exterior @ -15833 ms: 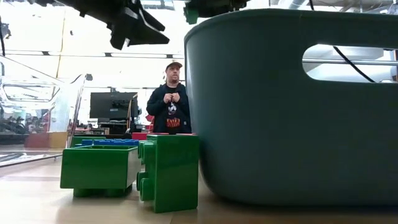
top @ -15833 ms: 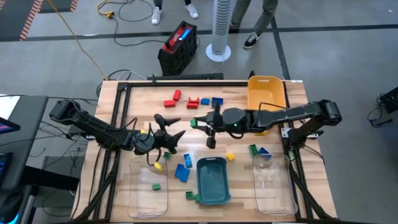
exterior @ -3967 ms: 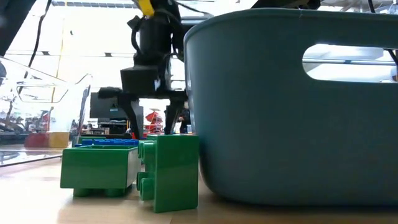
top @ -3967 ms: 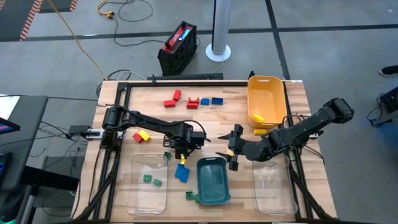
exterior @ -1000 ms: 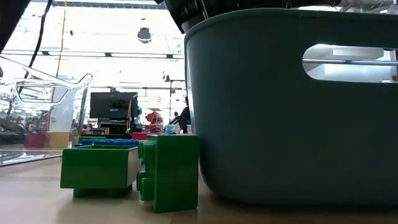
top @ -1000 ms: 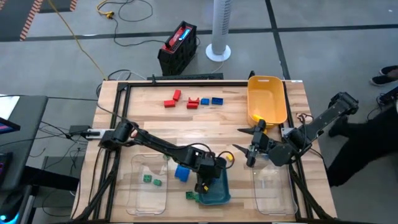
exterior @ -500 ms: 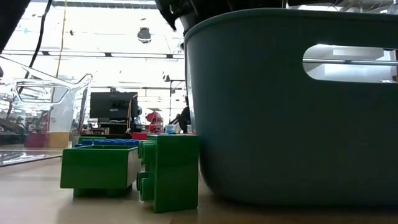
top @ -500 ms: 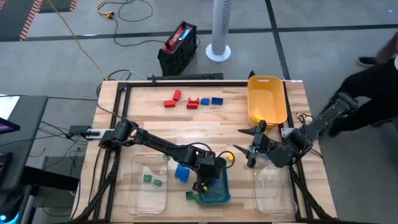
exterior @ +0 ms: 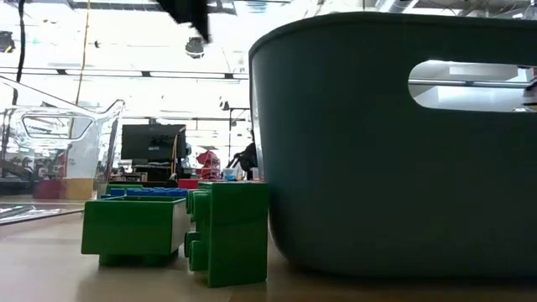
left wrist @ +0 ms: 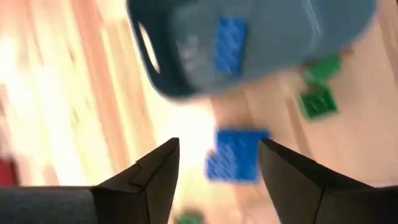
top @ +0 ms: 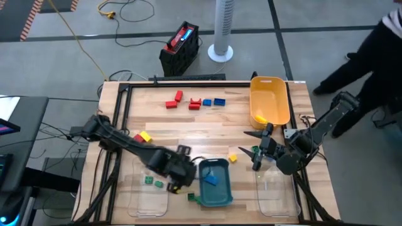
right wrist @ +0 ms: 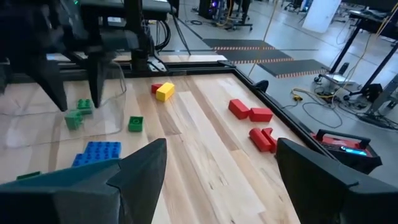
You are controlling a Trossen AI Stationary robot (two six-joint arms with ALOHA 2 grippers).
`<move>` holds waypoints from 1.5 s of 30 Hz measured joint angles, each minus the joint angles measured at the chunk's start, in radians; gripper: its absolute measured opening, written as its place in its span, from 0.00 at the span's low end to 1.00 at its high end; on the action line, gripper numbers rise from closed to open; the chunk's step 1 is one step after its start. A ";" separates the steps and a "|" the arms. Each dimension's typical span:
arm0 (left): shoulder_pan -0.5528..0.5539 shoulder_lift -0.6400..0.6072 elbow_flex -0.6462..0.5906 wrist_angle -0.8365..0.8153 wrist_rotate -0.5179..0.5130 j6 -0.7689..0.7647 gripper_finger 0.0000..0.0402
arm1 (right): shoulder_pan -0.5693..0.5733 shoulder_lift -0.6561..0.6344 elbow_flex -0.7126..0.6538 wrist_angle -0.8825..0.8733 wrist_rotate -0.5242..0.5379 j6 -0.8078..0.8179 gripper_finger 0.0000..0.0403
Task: Sort blocks
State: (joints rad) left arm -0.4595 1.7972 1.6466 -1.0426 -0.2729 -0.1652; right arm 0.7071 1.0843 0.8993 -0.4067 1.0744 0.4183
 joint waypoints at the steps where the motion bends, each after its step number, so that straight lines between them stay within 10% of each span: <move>1: -0.012 -0.006 -0.022 -0.022 0.002 -0.050 0.52 | 0.000 0.001 0.000 -0.001 0.000 0.005 0.78; 26: 0.070 0.173 -0.118 0.022 0.184 -0.038 0.80 | -0.009 0.107 0.000 0.064 0.000 0.022 0.78; 45: 0.167 0.226 -0.118 -0.056 -0.177 0.127 0.80 | -0.009 0.107 0.000 0.071 -0.002 0.019 0.78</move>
State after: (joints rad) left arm -0.2921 2.0232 1.5284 -1.0987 -0.4497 -0.0383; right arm 0.6979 1.1912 0.8993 -0.3352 1.0729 0.4370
